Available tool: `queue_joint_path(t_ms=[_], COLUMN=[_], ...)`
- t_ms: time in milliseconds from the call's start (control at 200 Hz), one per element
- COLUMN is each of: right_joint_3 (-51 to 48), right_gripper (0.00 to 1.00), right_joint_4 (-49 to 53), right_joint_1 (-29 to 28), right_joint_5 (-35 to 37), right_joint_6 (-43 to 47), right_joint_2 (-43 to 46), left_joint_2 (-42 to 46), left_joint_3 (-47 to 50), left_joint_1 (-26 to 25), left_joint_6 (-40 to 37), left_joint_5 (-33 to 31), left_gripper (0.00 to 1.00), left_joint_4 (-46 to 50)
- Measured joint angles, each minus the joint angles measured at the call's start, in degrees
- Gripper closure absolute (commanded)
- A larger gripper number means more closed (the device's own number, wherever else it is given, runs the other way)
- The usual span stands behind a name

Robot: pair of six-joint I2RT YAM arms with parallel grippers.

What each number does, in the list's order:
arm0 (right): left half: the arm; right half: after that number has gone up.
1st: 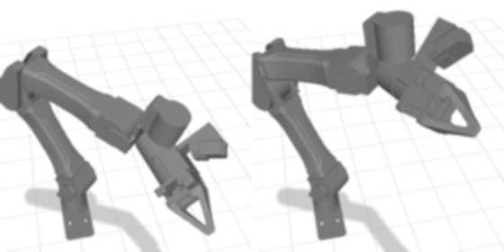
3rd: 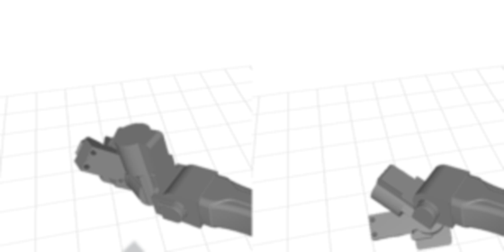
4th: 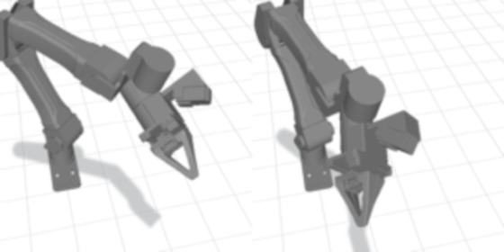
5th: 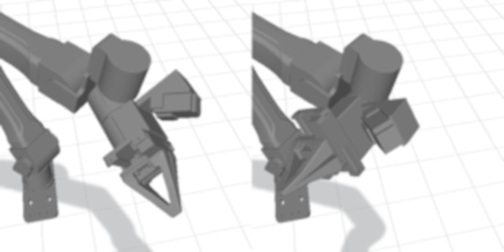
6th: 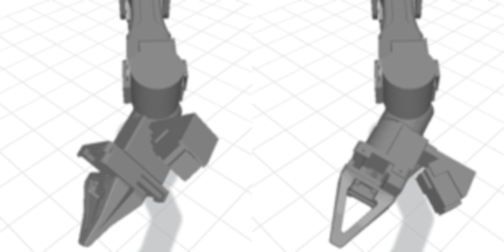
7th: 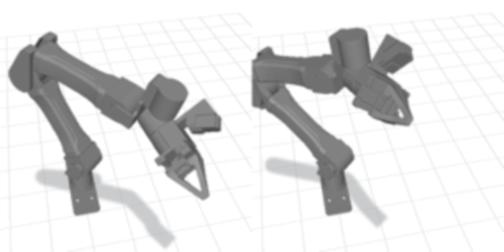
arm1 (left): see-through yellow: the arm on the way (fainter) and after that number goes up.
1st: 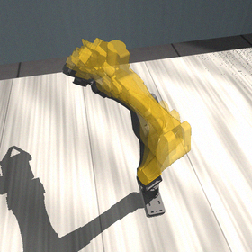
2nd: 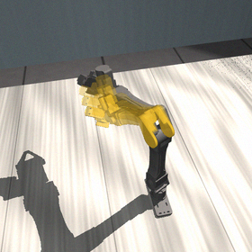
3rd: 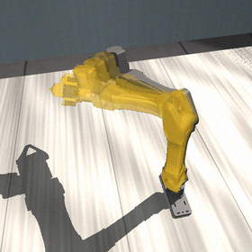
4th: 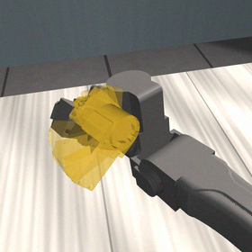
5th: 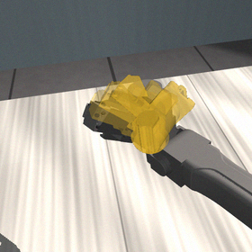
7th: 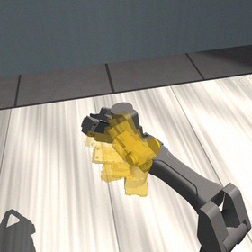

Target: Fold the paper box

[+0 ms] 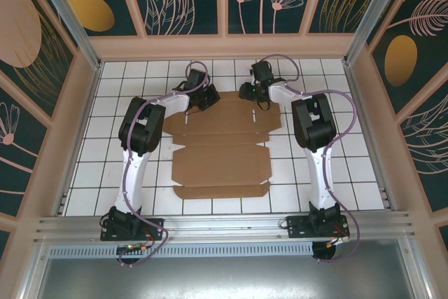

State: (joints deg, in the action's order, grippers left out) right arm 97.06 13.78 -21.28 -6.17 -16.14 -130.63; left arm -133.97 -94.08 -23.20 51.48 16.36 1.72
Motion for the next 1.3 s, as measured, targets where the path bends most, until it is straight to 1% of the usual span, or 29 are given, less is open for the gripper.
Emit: queue_joint_path(t_ms=[175,385,741,901,1096,1301], right_joint_3=[0.0,0.0,0.1,2.2,5.7,6.0], right_gripper=[0.49,0.48,0.47,0.47,0.47,0.47], right_joint_4=[0.2,0.3,0.3,1.9,2.5,3.3], right_joint_1=[-0.7,-1.7,-2.2,-2.3,-2.6,-1.9], right_joint_5=[1.9,4.7,6.3,4.9,1.8,-2.2], right_joint_6=[2.0,3.9,5.8,5.8,5.6,4.9], right_joint_2=[0.2,0.5,2.0,1.7,-0.7,-2.2], left_joint_2=[0.0,0.0,0.0,0.0,0.0,0.0], left_joint_3=[0.0,0.0,-0.1,-0.1,-0.4,-0.5], left_joint_1=[0.0,0.0,0.0,0.0,0.0,0.0], left_joint_6=[-0.2,-0.2,-0.2,-0.3,-0.4,-0.4], left_joint_5=[0.1,0.2,0.2,0.2,0.2,0.6], left_gripper=[1.00,1.00,1.00,1.00,1.00,1.00], left_joint_4=[0.0,0.0,0.0,0.2,0.7,1.0])
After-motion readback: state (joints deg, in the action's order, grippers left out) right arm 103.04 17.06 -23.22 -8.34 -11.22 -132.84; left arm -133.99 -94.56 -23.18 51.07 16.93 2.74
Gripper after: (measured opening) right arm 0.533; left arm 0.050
